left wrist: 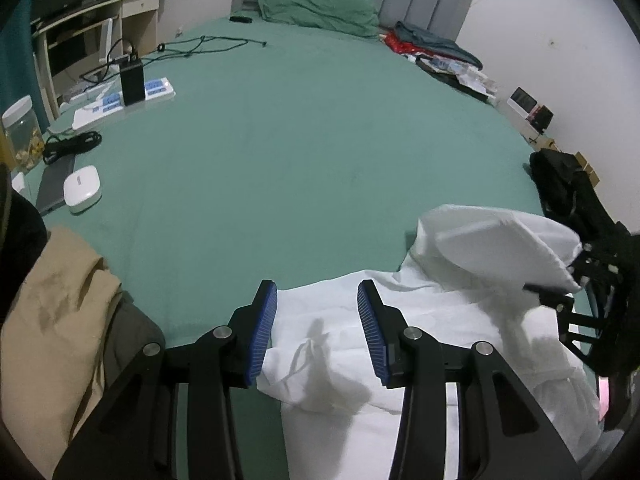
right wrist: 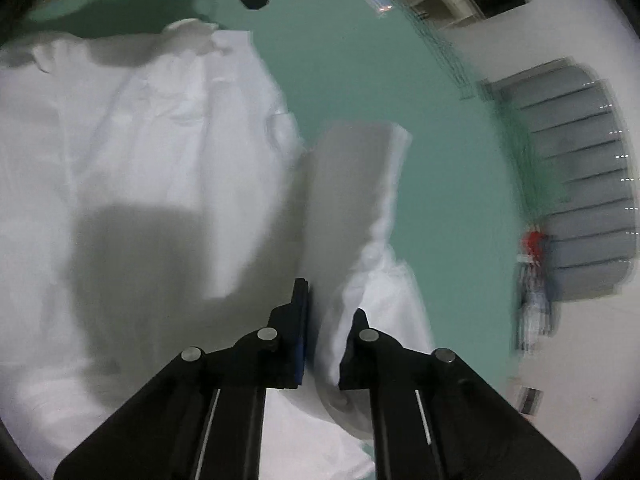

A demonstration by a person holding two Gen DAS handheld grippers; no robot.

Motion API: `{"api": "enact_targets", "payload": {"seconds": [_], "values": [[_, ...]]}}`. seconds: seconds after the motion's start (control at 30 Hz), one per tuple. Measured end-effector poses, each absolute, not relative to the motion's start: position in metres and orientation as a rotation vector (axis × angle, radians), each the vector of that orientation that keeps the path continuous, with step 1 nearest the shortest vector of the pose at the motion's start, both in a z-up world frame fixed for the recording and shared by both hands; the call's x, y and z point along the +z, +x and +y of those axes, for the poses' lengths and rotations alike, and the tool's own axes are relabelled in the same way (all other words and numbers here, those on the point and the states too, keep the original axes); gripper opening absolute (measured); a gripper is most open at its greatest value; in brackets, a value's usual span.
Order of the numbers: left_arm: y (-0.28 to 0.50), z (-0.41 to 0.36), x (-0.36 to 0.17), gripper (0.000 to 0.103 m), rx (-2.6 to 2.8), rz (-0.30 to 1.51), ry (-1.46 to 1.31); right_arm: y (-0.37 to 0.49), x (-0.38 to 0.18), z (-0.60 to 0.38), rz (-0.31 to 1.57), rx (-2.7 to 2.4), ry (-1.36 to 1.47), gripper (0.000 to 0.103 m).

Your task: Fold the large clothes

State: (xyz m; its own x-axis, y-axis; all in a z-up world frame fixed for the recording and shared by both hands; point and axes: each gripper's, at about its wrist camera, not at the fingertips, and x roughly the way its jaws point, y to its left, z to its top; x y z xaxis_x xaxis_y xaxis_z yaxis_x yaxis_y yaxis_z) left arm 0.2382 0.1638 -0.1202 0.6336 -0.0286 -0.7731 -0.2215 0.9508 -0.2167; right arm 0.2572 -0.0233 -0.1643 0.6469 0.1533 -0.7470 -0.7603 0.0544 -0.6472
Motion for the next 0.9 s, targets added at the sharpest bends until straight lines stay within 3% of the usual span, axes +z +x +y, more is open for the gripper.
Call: {"api": "enact_targets", "payload": {"seconds": [0.13, 0.33, 0.37, 0.47, 0.53, 0.7, 0.9], "values": [[0.231, 0.162, -0.109, 0.045, 0.106, 0.837, -0.323, 0.21, -0.178, -0.03, 0.367, 0.558, -1.402, 0.008], [0.225, 0.144, -0.101, 0.045, 0.047, 0.801, -0.318, 0.162, -0.215, -0.024, 0.455, 0.556, -1.276, 0.009], [0.225, 0.14, -0.101, 0.045, 0.034, 0.798, -0.312, 0.152, -0.217, -0.024, 0.488, 0.585, -1.226, 0.013], [0.226, 0.128, -0.101, 0.045, 0.001, 0.788, -0.3, 0.135, -0.212, -0.029, 0.545, 0.634, -1.11, 0.046], [0.229, 0.118, -0.103, 0.045, -0.028, 0.783, -0.296, 0.13, -0.206, -0.039, 0.566, 0.645, -1.03, 0.058], [0.234, 0.09, -0.114, 0.045, -0.109, 0.821, -0.257, 0.14, -0.174, -0.071, 0.618, 0.683, -0.82, 0.061], [0.236, 0.075, -0.126, 0.044, -0.127, 0.879, -0.213, 0.185, -0.112, -0.101, 0.498, 0.54, -0.638, 0.062]]}}
